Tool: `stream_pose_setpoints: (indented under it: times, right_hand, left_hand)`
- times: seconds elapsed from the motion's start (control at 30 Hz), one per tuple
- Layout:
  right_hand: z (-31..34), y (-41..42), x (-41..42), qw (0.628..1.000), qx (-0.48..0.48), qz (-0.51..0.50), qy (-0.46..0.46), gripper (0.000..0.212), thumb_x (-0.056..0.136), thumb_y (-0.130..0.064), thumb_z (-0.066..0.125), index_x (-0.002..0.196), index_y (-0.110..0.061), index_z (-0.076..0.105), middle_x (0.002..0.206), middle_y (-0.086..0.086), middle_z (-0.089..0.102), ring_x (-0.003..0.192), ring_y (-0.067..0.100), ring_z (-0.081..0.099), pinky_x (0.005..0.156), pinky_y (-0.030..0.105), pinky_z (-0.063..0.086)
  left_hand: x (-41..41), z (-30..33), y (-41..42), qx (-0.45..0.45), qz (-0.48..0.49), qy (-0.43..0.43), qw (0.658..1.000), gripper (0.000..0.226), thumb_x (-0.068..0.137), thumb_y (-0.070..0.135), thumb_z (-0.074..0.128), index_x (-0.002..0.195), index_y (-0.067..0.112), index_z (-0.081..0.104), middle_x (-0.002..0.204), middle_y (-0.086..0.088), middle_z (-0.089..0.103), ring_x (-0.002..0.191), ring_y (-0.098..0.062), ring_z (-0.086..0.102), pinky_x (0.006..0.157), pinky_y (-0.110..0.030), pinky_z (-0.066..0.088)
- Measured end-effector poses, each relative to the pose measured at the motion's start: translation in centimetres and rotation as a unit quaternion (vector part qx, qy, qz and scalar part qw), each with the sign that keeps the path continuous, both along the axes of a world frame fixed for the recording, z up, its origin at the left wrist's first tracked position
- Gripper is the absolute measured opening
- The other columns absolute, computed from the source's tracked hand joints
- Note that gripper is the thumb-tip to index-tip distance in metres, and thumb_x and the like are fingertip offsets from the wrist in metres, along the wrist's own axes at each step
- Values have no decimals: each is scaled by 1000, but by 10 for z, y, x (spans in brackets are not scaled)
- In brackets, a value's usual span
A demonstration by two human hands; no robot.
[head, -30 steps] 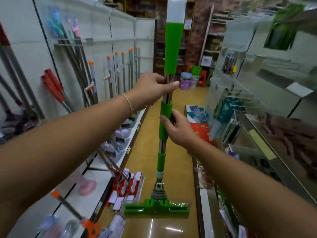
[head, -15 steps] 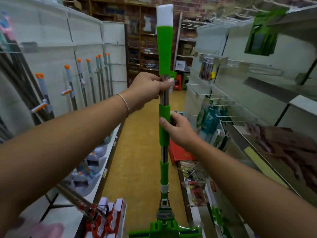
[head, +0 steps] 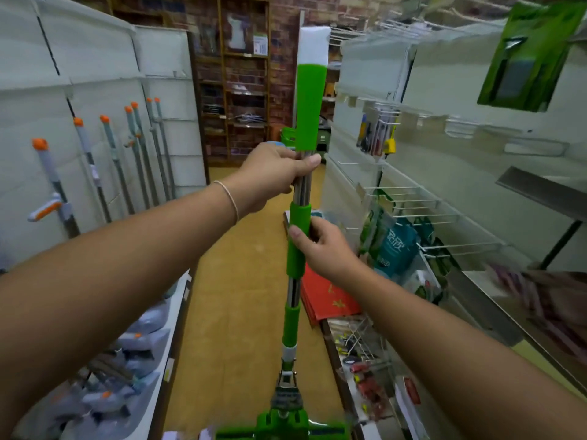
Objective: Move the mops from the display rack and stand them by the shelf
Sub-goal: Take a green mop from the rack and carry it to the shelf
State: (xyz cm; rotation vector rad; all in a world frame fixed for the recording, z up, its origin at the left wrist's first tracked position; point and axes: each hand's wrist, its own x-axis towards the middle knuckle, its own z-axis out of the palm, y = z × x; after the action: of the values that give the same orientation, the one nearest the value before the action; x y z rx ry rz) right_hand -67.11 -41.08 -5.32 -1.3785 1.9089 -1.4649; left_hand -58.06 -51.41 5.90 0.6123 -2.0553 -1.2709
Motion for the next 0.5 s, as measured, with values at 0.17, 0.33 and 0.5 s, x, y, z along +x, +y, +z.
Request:
stream_pose_setpoints:
  times: [0.17, 0.33, 0.5]
  right_hand:
    - [-6, -70, -44, 1000, -5, -2, -16, 26, 96, -34, 61, 107, -11, 62, 95, 8, 64, 93, 27, 64, 82, 43, 55]
    - [-18, -147, -101, 998, -13, 20, -59, 23, 94, -33, 64, 108, -14, 63, 93, 1, 64, 90, 18, 63, 78, 36, 55]
    - [-14, -226, -171, 995, -12, 39, -86, 28, 93, -33, 66, 114, -14, 65, 101, 2, 69, 97, 16, 66, 81, 29, 54]
  left_hand:
    - [-38, -1, -56, -2, 20, 15, 1000, 21, 82, 40, 74, 85, 19, 74, 98, -11, 73, 97, -30, 67, 81, -42, 56]
    - [-92, -11, -128, -11, 32, 15, 999, 22, 82, 45, 72, 83, 23, 74, 97, -6, 74, 99, -26, 67, 84, -42, 55]
    - [-160, -8, -208, -16, 52, 17, 998, 23, 80, 48, 73, 76, 24, 72, 87, 5, 73, 89, -15, 67, 74, -30, 55]
